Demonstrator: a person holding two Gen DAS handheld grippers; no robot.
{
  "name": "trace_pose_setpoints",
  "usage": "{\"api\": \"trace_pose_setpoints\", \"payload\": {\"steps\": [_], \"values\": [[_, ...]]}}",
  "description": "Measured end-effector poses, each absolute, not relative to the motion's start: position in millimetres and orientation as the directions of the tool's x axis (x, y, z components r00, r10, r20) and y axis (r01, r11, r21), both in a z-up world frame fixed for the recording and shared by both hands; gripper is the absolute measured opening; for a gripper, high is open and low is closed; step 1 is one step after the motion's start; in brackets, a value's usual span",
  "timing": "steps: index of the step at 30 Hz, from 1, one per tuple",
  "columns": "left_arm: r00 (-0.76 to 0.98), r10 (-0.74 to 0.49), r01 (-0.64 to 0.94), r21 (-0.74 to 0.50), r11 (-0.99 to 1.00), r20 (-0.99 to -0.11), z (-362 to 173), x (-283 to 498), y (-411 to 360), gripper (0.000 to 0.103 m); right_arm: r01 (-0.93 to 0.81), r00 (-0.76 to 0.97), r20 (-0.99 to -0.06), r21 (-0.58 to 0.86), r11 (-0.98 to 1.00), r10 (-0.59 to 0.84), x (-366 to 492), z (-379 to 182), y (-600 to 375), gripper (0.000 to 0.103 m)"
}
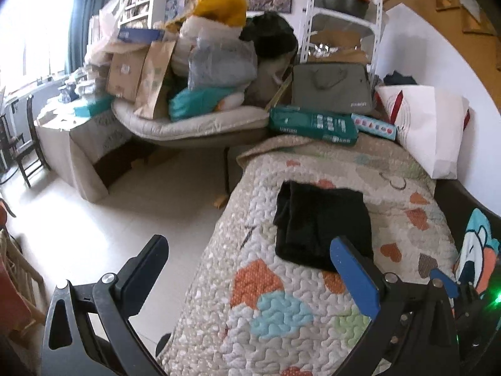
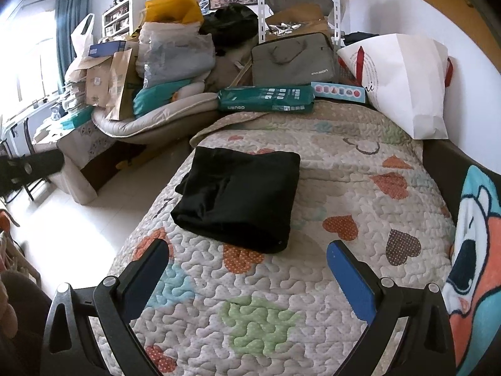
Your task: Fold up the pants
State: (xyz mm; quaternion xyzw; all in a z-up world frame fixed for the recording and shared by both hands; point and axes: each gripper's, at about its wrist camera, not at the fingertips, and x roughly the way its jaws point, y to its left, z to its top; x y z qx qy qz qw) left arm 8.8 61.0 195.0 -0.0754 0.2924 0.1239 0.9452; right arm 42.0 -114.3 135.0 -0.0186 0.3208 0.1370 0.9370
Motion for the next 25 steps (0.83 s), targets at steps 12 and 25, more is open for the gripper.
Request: {"api": "trace_pose_setpoints", "payload": {"steps": [12,25], "values": [[0.85,0.201,-0.262,-0.06,0.963,-0.486,200,0,58,0.103,-0.286,0.75,-0.613,0.038,0.958,0.248,41,133,-108,0.103],[0.756,0.213,-0.245,0.035,0.969,-0.619,160,19,45,0.103,-0.296,0.731,-0.638,0.022,0.955,0.241,41,124,-100,0.103]]}}
